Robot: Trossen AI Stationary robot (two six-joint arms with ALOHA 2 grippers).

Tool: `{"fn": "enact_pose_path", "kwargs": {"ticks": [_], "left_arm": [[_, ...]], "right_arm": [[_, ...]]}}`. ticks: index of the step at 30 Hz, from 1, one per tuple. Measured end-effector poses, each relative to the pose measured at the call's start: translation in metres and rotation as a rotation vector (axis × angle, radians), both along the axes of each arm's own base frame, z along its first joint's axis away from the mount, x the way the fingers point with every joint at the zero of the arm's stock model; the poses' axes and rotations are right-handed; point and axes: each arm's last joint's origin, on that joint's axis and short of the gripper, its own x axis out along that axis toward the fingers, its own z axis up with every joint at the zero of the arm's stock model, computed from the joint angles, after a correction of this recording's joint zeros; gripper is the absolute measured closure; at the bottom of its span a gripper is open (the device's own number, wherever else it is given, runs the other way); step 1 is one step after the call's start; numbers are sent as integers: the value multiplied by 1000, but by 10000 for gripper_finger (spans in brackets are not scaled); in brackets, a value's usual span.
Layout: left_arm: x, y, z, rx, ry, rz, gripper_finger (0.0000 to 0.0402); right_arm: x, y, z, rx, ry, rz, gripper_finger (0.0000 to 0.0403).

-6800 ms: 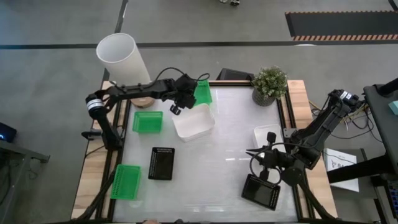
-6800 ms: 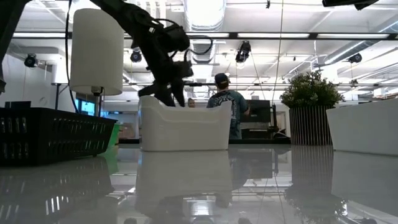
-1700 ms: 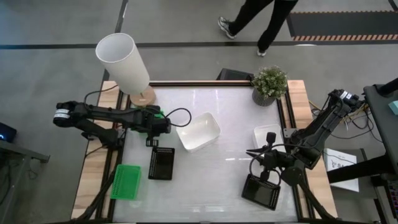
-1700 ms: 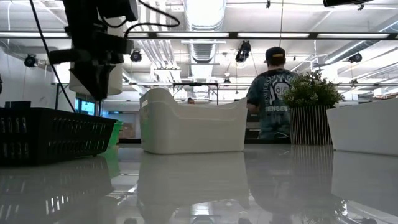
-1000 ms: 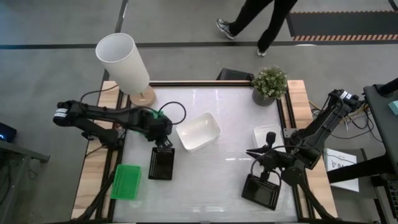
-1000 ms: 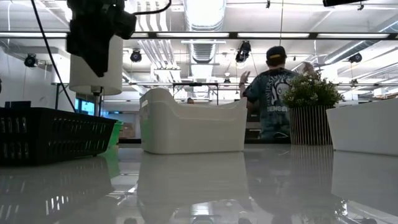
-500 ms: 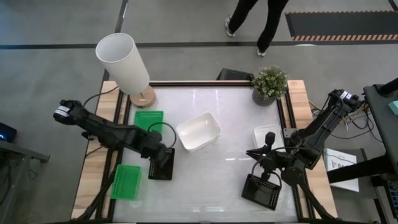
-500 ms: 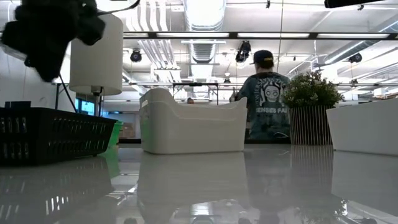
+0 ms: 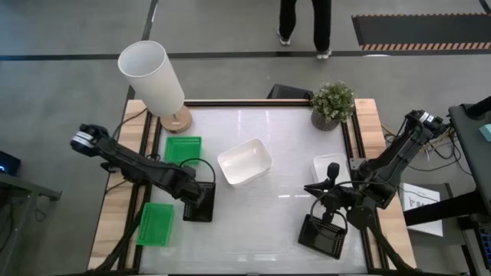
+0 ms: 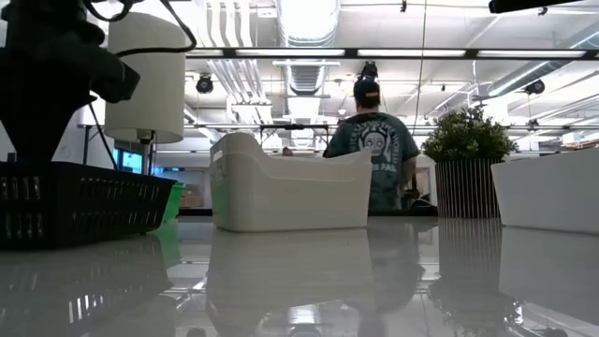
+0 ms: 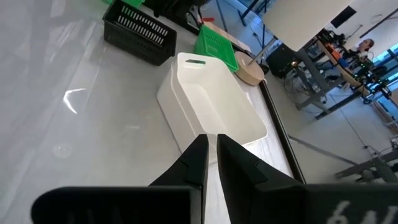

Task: Stack baskets by color
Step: Stack the left black bin on top of the black bin

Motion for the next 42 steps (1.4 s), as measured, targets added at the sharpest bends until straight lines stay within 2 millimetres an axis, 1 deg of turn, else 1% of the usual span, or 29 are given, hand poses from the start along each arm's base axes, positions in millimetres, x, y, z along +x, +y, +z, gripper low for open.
{"fn": "enact_pose_path", "kwargs": {"ticks": [14,17,22,27,30,36,42], "left_arm": [[2,0,-7,23,27,4,312],[1,0,-9,24,28,5,293],[1,0,-16,19,6,2,250],[3,-1,-13,17,-2,-26,224],[4,-1,-8,8,-28,-46,222],[4,-1,-5,0,-45,-32,222],[7,-4,-2,-36,-106,-35,222]], "right_arm": [[0,0,0,0,1,0,376],[0,0,0,-2,3,0,376],[0,0,-1,-6,6,0,376],[0,0,-1,-6,6,0,376],[0,0,0,-5,6,0,376],[0,0,0,-5,5,0,376],[0,0,0,-5,6,0,376]]}}
